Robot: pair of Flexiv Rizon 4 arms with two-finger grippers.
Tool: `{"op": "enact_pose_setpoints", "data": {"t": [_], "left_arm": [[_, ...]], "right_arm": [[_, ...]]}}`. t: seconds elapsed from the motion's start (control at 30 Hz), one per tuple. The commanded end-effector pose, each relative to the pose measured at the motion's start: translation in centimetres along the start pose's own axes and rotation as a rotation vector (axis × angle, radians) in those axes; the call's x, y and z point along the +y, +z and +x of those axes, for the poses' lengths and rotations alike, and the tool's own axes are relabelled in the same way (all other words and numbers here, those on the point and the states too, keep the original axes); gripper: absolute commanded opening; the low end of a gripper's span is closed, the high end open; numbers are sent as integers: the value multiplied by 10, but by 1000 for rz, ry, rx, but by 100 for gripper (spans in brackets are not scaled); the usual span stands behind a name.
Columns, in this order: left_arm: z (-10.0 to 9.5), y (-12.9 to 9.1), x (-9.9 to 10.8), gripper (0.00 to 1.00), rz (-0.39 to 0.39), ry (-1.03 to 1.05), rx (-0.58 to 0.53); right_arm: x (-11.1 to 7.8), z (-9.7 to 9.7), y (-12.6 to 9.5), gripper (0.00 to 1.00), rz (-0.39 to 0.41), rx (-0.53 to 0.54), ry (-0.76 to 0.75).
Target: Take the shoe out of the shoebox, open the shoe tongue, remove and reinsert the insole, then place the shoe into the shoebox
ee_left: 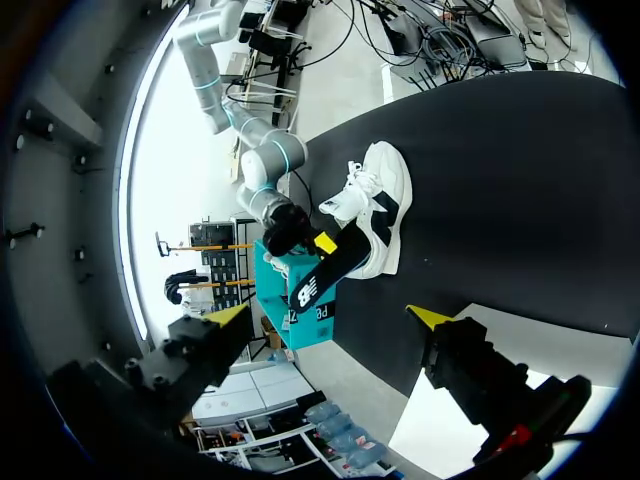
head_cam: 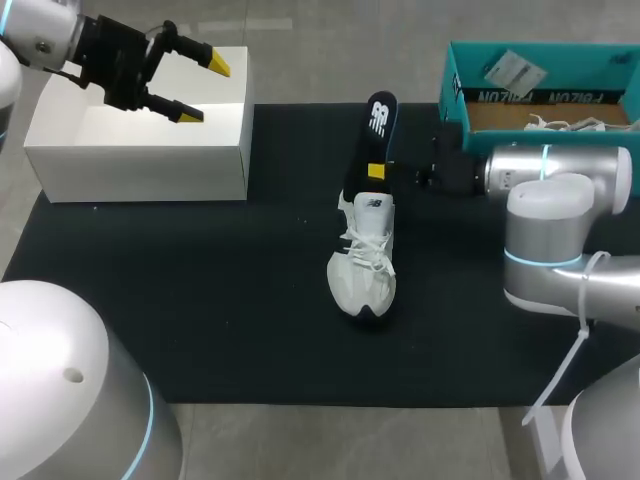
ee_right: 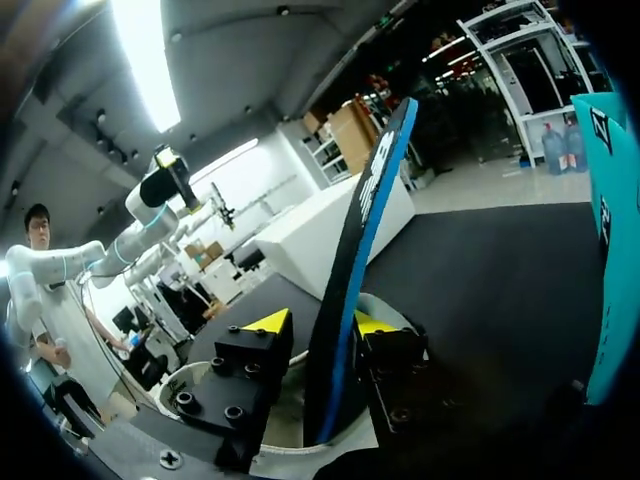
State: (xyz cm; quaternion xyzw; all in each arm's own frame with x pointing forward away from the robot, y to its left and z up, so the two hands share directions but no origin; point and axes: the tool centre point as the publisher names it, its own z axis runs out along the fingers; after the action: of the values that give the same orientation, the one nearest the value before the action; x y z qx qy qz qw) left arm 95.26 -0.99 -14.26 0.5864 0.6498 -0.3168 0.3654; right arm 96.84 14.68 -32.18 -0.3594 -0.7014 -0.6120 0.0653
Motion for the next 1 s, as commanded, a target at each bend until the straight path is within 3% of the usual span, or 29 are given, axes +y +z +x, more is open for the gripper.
{"op": "enact_pose_setpoints", "data": {"t": [0.03, 0.2, 0.5, 0.73, 0.77, 0.8, 0.83, 0.87, 1.0], "left_arm": [[0, 0, 1, 100, 2, 0, 4], [0, 0, 1, 100, 2, 0, 4], [0, 0, 1, 100, 2, 0, 4], [0, 0, 1, 100, 2, 0, 4], [0, 0, 1, 100, 2, 0, 4], [0, 0, 1, 100, 2, 0, 4], [0, 0, 1, 100, 2, 0, 4], [0, 0, 1, 100, 2, 0, 4], [0, 0, 1, 100, 2, 0, 4]], "right_arm": [[4, -5, 2, 0, 45, 0, 12], [-9, -7, 5, 0, 100, -1, 54], [-44, 6, 10, 0, 212, 16, 124], [-57, 16, 4, 0, 174, 15, 163], [-54, 15, 3, 2, 148, 20, 170], [-51, 15, 2, 43, 129, 22, 166], [-45, 15, 1, 54, 122, 22, 156], [-39, 14, 1, 49, 120, 22, 147], [-18, 9, 1, 47, 123, 24, 98]]}}
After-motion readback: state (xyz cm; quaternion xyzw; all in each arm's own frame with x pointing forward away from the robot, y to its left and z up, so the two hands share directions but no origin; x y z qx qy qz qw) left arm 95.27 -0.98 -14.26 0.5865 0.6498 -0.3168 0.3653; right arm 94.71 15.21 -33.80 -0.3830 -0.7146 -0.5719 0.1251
